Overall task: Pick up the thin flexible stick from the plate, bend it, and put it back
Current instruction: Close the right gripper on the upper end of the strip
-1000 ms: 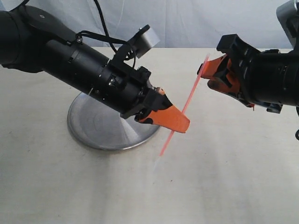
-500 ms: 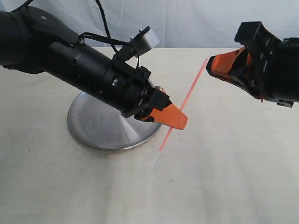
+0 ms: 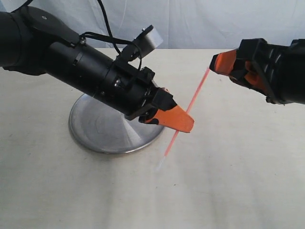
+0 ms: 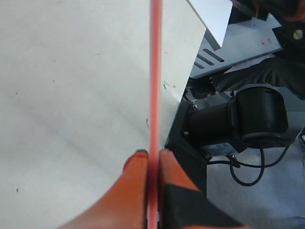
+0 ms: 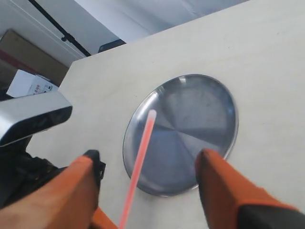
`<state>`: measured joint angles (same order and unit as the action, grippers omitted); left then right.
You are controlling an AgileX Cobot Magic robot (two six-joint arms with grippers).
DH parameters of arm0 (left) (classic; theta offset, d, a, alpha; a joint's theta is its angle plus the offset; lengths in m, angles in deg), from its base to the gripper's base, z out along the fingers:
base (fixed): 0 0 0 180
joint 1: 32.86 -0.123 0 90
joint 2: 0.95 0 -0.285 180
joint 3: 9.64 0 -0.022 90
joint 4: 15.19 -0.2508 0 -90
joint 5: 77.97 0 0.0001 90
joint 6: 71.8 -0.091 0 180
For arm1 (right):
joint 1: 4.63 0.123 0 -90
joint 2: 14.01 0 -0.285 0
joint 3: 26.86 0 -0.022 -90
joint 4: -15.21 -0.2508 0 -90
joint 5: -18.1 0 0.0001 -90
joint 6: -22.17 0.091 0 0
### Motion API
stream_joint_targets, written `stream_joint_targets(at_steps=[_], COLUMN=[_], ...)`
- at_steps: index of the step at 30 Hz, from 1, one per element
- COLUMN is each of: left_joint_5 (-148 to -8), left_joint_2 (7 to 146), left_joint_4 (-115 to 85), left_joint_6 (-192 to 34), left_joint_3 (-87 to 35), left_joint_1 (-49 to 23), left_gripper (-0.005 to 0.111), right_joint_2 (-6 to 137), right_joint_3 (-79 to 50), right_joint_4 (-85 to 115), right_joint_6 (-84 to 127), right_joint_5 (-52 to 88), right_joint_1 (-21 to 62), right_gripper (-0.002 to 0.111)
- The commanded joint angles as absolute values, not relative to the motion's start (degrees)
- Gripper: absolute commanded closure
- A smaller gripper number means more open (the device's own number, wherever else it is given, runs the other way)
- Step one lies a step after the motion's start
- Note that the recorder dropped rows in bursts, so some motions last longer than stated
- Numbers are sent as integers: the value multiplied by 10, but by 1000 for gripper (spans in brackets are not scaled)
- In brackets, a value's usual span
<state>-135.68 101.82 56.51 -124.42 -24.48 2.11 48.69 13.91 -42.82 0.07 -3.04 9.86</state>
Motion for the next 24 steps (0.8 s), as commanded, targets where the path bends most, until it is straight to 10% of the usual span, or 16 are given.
stream_joint_targets(at_steps=[1,18,24], left_joint_5=[-1361,-1381,-1397], left_joint_2=[1015,1015,1015], left_joint_4=[575,634,625], left_joint_6=[-1244,-1273,-1282], left_joint_3=[-246,-246,-246], left_joint_1=[45,67,67], left_gripper=[107,107,107], right_joint_2=[484,523,533], right_joint_3=[140,141,141], right_joint_4=[-446,-442,-442], right_joint_6=[-3,-3,-3], right_joint_5=[-19,-22,16], right_joint_1=[97,97,97], right_gripper=[62,68,108])
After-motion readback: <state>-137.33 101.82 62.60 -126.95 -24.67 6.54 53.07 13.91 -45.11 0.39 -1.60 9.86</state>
